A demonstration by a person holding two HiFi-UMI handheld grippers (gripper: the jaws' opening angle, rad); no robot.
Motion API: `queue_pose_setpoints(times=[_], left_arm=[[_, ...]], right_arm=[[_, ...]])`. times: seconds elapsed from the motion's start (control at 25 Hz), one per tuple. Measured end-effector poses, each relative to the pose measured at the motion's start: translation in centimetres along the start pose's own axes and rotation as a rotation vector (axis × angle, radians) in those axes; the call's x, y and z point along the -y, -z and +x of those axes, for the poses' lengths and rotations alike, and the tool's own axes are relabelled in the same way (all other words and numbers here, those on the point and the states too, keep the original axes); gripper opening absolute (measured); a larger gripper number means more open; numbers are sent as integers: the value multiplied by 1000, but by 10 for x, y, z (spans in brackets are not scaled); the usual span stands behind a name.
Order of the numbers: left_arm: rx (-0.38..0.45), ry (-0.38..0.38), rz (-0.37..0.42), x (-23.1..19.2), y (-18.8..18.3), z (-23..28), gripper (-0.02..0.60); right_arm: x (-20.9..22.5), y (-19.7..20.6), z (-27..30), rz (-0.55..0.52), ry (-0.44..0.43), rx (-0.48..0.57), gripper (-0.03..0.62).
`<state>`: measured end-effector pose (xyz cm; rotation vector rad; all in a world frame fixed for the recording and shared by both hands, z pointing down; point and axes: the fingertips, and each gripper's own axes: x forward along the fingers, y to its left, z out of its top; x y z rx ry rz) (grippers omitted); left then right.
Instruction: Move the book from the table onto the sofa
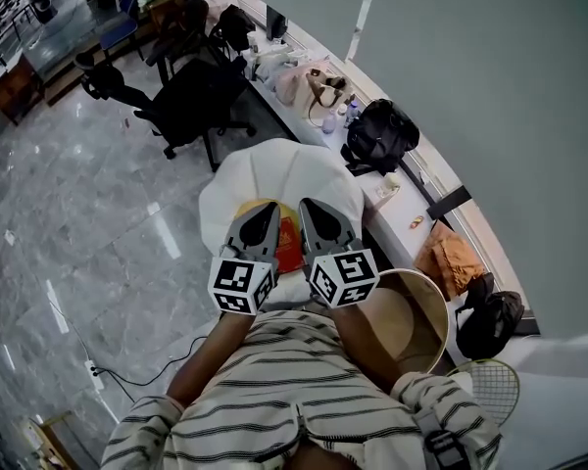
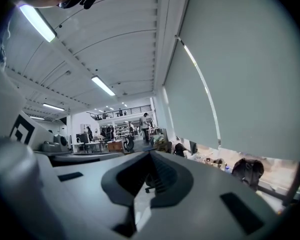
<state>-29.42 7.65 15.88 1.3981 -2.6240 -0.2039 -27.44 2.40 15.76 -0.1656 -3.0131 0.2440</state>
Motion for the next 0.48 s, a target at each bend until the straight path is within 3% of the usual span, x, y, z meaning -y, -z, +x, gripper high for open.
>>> queue_pose_setpoints(times=[0.48], left_arm=[[23,-33,-8,2,4,6,5]], right_arm=[[13,1,-7,-16,11,23,13]])
